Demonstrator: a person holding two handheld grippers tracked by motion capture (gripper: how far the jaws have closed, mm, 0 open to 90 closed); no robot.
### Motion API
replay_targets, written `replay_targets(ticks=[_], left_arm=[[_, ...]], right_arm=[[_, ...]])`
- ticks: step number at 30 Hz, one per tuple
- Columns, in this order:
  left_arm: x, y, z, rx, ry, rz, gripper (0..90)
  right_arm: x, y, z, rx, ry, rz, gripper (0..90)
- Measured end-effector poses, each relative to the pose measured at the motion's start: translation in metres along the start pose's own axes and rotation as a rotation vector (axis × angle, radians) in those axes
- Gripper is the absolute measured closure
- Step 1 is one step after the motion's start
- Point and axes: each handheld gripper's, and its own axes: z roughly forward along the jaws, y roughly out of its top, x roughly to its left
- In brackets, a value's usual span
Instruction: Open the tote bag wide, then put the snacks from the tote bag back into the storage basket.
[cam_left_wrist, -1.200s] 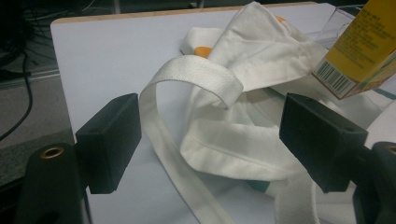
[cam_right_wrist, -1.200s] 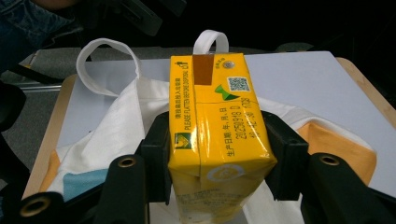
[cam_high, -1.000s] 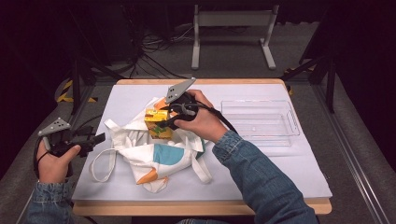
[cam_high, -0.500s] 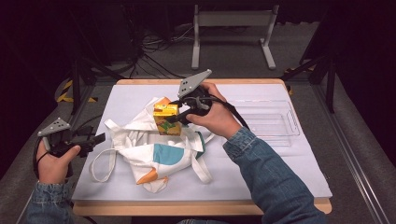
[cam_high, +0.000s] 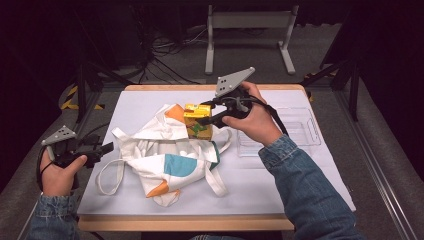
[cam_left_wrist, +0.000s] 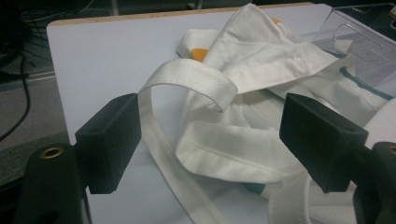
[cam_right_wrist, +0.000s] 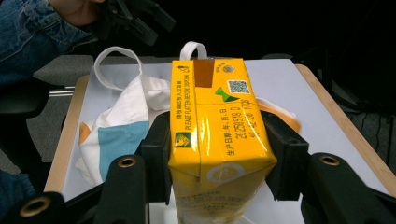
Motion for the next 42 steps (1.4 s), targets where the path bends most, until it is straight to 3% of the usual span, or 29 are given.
replay_targets(ticks=[22,34,42], left_arm=[[0.001,0.002,0.008,0.013,-0.015,-0.002,21.2],[0.0,0.002,0.007,0.005,-0.012,-0.009,21.1],[0.0,0.001,0.005,0.008,-0.009,-0.006,21.1]], right_arm=[[-0.021,-0.043,-0.075,-0.013,-0.099,0.066,51.6],[-0.034,-0.064,-0.103,0.004,-0.153,0.084,51.6],[-0.04,-0.079,-0.11,0.001,-0.16,0.079,51.6]])
